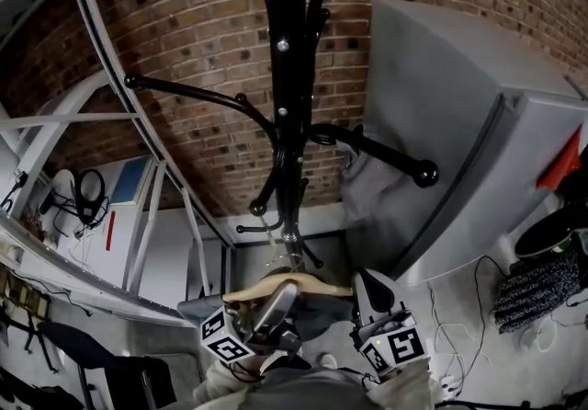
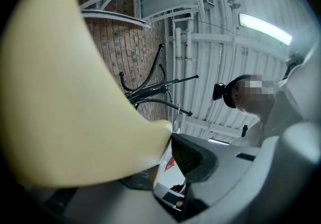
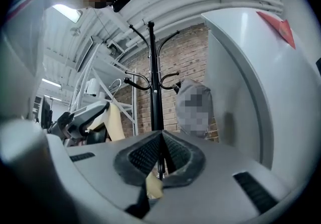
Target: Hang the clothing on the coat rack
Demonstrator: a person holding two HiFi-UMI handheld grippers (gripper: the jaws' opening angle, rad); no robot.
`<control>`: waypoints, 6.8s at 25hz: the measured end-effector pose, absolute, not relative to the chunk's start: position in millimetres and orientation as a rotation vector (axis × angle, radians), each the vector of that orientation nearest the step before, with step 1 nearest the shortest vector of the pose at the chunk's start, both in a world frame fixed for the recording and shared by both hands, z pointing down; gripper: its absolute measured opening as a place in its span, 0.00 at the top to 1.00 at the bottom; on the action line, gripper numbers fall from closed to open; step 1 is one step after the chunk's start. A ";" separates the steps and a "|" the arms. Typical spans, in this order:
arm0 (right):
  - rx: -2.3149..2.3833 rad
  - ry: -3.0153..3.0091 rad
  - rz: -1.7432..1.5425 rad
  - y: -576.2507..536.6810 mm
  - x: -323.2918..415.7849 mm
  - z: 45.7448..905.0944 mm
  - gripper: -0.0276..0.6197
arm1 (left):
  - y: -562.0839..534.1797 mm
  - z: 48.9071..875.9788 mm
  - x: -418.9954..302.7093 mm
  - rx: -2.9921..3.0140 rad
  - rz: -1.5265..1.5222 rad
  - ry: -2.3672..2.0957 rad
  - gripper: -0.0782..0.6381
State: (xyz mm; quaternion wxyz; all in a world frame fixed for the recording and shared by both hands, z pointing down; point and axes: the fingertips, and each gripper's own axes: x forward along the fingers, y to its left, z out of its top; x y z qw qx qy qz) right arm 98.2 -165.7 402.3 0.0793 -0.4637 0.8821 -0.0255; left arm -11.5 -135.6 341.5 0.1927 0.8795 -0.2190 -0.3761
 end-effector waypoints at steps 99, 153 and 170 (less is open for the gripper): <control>-1.490 2.643 0.056 -228.9 47.0 356.3 0.92 | -245.8 328.9 -33.7 2.454 -1.113 -0.578 0.73; -1.363 2.743 -0.124 -182.4 48.2 414.7 0.92 | -182.3 423.0 -69.3 2.584 -0.369 -1.510 0.88; -1.370 2.757 -0.166 -190.1 49.2 427.4 0.92 | -190.4 432.5 -71.6 2.556 -0.348 -1.507 0.88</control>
